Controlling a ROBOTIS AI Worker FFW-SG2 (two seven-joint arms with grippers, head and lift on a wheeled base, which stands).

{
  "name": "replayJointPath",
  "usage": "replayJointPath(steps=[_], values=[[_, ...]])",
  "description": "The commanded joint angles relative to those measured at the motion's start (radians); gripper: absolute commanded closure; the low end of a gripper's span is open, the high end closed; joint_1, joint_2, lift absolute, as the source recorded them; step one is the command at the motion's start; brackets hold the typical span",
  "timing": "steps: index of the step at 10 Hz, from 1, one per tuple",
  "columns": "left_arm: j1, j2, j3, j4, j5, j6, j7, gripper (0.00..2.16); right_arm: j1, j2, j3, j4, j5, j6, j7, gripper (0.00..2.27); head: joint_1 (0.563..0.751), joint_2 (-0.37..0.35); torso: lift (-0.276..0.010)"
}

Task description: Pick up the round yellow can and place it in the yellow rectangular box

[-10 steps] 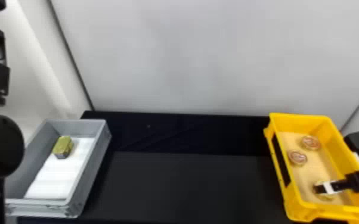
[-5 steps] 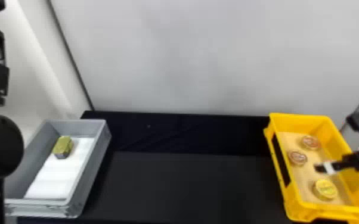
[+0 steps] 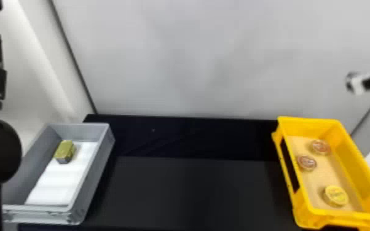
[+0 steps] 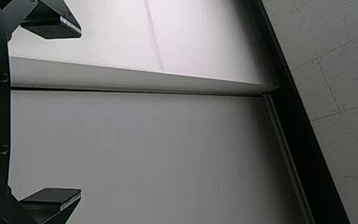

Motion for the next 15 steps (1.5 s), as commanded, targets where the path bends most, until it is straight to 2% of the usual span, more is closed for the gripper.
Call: replayJointPath(steps=[1,2,3,4,7,10,12,13,15], values=[[0.004,0.005,0.006,-0.001,0.000,0.002,0.000,0.08,-0.021,0.006,0.002,-0.157,-0.241,-0.084,-0.367,0.05,0.694,0.054,-0.003],[0.007,0.006,0.013,-0.001,0.000,0.002,0.000,0.08,-0.029,0.026,0.001,-0.169,-0.354,-0.198,-0.514,0.07,0.694,0.054,-0.003],[0.009,0.008,0.017,-0.001,0.000,0.002,0.000,0.08,-0.041,0.058,-0.001,-0.177,-0.434,-0.324,-0.608,0.07,0.694,0.054,-0.003],[0.010,0.011,0.017,-0.001,0.000,0.003,0.000,0.08,-0.075,0.078,0.007,-0.179,-0.493,-0.410,-0.637,0.06,0.694,0.054,-0.003],[0.016,0.012,0.026,-0.001,0.000,-0.001,0.000,0.08,-0.204,0.034,0.099,-0.197,-0.516,-0.517,-0.661,0.02,0.694,0.054,-0.003],[0.019,0.012,0.037,-0.001,0.000,-0.006,0.002,0.08,-0.222,0.001,0.127,-0.240,-0.549,-0.655,-0.736,0.02,0.694,0.054,-0.003],[0.018,0.029,0.042,-0.002,-0.003,-0.004,0.002,0.08,-0.287,-0.054,0.159,-0.278,-0.568,-0.651,-0.766,0.02,0.694,0.054,-0.003],[0.019,0.029,0.043,-0.002,-0.006,-0.004,0.003,0.08,-0.314,-0.080,0.166,-0.289,-0.565,-0.641,-0.776,0.02,0.694,0.054,-0.003],[0.019,0.029,0.043,-0.004,-0.008,-0.003,0.003,0.08,-0.322,-0.091,0.171,-0.291,-0.563,-0.658,-0.787,0.02,0.694,0.054,-0.003]])
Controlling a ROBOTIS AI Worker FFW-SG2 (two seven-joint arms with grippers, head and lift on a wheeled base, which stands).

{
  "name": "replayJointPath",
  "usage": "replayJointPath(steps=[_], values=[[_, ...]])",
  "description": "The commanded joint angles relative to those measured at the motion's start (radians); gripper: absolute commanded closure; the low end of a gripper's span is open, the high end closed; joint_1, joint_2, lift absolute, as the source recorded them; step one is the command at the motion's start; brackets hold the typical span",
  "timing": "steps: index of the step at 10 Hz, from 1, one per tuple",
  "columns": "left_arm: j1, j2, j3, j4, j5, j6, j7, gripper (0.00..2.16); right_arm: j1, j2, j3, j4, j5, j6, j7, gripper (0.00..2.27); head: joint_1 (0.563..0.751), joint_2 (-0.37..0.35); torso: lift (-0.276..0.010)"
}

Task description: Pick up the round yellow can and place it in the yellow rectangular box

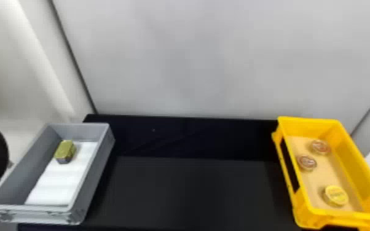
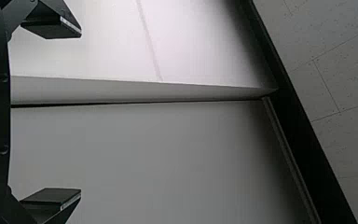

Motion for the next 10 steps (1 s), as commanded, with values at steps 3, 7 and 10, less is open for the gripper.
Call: replayJointPath(steps=[3,7,10], values=[[-0.001,0.003,0.001,-0.003,-0.001,0.002,-0.001,0.08,-0.015,-0.023,0.007,0.003,0.012,-0.026,-0.015,0.04,0.694,0.054,-0.003],[-0.001,0.003,0.000,-0.006,-0.005,0.005,0.000,0.08,-0.022,-0.023,0.016,0.000,0.029,-0.016,0.011,0.06,0.694,0.054,-0.003],[-0.001,0.003,0.000,-0.006,-0.008,0.008,-0.001,0.08,-0.032,-0.028,0.028,-0.013,0.009,0.021,-0.030,0.08,0.694,0.054,-0.003]])
